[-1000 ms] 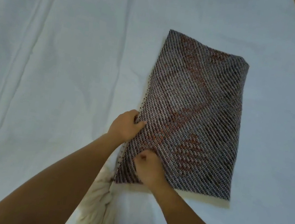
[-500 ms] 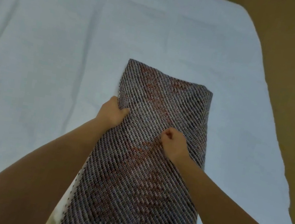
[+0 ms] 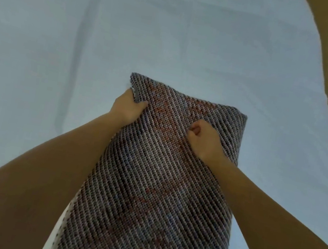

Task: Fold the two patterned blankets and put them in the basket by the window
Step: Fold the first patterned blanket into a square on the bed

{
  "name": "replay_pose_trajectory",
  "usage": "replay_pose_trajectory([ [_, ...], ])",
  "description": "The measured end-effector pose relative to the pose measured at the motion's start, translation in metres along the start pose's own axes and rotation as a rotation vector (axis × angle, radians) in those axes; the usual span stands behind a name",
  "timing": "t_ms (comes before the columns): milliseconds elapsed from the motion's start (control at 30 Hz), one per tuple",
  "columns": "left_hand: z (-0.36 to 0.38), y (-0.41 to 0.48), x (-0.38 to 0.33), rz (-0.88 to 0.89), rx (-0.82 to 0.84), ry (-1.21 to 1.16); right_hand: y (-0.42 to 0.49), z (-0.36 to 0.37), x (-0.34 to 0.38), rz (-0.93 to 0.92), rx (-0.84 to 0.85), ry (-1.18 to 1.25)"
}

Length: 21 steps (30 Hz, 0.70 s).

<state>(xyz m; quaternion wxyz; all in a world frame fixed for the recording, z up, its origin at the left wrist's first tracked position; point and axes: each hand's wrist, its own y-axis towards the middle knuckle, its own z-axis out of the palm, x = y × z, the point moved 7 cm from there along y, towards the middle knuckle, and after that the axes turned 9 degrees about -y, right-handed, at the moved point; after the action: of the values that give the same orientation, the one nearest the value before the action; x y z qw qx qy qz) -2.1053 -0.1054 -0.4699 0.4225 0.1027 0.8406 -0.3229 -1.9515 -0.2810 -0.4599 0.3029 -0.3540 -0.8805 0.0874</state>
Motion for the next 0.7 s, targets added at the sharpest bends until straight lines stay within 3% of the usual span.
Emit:
replay_pose_trajectory([
  [100, -0.004, 0.014, -0.007, 0.02, -0.03, -0.049, 0.01, -0.027, -0.003, -0.114, -0.267, -0.242],
  [167, -0.008, 0.021, -0.01, 0.016, -0.063, -0.124, 0.014, -0.042, -0.016, -0.071, -0.358, -0.279],
  [333, -0.006, 0.024, -0.003, -0.167, 0.006, -0.443, 0.038, -0.064, -0.06, 0.147, -0.311, -0.207],
  [467, 0.005, 0.018, -0.002, -0.316, 0.188, -0.697, 0.056, -0.083, -0.067, 0.158, -0.307, -0.18],
  [567, 0.0, 0.022, 0.001, -0.272, 0.182, -0.636, 0.068, -0.106, -0.081, 0.201, -0.33, -0.183],
  [700, -0.007, 0.03, 0.002, -0.12, -0.026, -0.341, 0.067, -0.092, -0.083, 0.307, -0.411, -0.19],
])
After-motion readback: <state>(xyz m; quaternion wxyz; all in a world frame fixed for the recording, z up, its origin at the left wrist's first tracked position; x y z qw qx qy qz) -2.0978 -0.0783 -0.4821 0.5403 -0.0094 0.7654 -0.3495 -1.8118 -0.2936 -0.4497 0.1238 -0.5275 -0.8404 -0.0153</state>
